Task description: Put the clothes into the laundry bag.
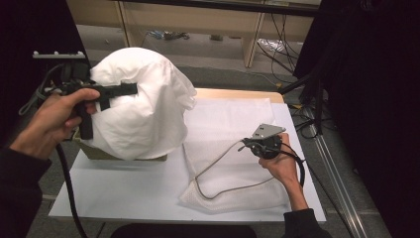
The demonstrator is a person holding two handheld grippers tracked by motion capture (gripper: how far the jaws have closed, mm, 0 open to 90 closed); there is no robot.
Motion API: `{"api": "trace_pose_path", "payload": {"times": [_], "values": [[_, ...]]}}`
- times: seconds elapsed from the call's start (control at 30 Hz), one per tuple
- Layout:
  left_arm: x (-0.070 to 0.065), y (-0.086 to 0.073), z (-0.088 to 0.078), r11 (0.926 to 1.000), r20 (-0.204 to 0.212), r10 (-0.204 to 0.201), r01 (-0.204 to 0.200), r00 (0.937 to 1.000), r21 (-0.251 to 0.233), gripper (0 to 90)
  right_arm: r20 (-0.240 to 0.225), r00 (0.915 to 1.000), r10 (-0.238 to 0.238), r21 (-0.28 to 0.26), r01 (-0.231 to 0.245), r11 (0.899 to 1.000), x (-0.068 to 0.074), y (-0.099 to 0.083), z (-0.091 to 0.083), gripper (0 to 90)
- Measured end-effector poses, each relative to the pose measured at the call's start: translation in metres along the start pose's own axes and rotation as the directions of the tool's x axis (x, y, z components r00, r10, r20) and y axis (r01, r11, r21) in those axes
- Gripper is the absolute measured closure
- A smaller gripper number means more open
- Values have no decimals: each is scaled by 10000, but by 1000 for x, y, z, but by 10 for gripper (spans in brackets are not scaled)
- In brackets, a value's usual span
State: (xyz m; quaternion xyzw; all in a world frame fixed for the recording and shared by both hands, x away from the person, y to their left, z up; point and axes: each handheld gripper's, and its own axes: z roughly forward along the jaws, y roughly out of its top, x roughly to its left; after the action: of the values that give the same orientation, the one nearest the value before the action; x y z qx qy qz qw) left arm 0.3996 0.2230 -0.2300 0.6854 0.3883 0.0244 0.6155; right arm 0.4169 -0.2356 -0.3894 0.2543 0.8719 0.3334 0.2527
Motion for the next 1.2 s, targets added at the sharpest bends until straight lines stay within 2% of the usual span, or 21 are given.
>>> {"api": "trace_pose_path", "payload": {"times": [0.1,0.17,0.27,0.43,0.47,0.53,0.67,0.7,0.77,0.83,0.87,0.9,0.93,0.97,1.0,1.03,1.07,1.1,1.13,1.17,1.2], "values": [[-13,-6,1,10000,767,-3,-4,9971,87,664,27,10000,-86,-25,86,10000,-3,0,2,897],[-26,-10,2,9997,1034,140,-159,9945,169,664,45,10000,-83,-16,83,10000,-5,-1,3,897],[-47,-18,2,9998,1759,172,-176,9842,2,664,24,10000,56,82,-56,10000,-7,-1,6,897],[-76,-28,3,9970,2200,715,-766,9729,146,664,70,10000,-3,16,3,10000,-9,-1,8,897],[-81,-31,5,9965,2332,766,-820,9694,132,665,99,9999,124,28,-124,9999,-9,-1,8,897],[-91,-36,9,9915,2475,1130,-1252,9623,342,666,77,10000,-9,18,8,10000,-10,-1,8,897],[-107,-47,18,9875,2950,1230,-1463,9475,581,667,42,10000,-4,71,4,10000,-11,-1,8,897],[-109,-49,20,9840,3062,1364,-1645,9422,678,666,3,10000,75,139,-75,9999,-10,-1,8,897],[-116,-57,26,9828,3230,1300,-1648,9374,828,667,64,9997,236,161,-237,9996,-10,-1,8,897],[-122,-69,32,9726,3469,1620,-2089,9238,1022,666,65,9999,109,106,-110,9999,-11,-1,8,898],[-124,-82,37,9686,3673,1682,-2225,9148,1107,666,176,9998,-128,-27,129,9999,-14,0,8,898],[-124,-82,37,9686,3673,1682,-2225,9148,1107,665,176,9998,-128,-27,129,9999,-14,0,8,898],[-125,-91,42,9704,3867,1473,-2088,9103,1218,665,214,9995,244,19,-244,9997,-12,0,7,898],[-124,-101,47,9686,4011,1424,-2108,9049,1316,665,257,9994,223,-95,-220,9997,-13,1,8,898],[-122,-108,51,9621,3979,1589,-2321,9035,1429,665,231,9992,340,-7,-340,9994,-13,2,7,899],[-121,-116,56,9599,3885,1592,-2343,9076,1541,664,317,9995,71,-163,-66,9998,-14,3,8,898],[-120,-122,60,9575,3923,1555,-2360,9066,1659,664,360,9992,188,-125,-184,9998,-13,5,7,899],[-118,-129,65,9560,3891,1399,-2265,9105,1863,663,413,9991,32,-157,-26,9999,-14,7,6,899],[-114,-136,70,9551,3928,1293,-2209,9105,1975,662,621,9981,-18,-267,34,9996,-14,9,5,899],[-110,-142,75,9603,3843,944,-1857,9184,2080,663,505,9987,-106,-235,118,9997,-13,11,4,899],[-108,-146,79,9606,3780,793,-1721,9224,2182,662,622,9980,90,-222,-76,9997,-11,13,2,899]]}}
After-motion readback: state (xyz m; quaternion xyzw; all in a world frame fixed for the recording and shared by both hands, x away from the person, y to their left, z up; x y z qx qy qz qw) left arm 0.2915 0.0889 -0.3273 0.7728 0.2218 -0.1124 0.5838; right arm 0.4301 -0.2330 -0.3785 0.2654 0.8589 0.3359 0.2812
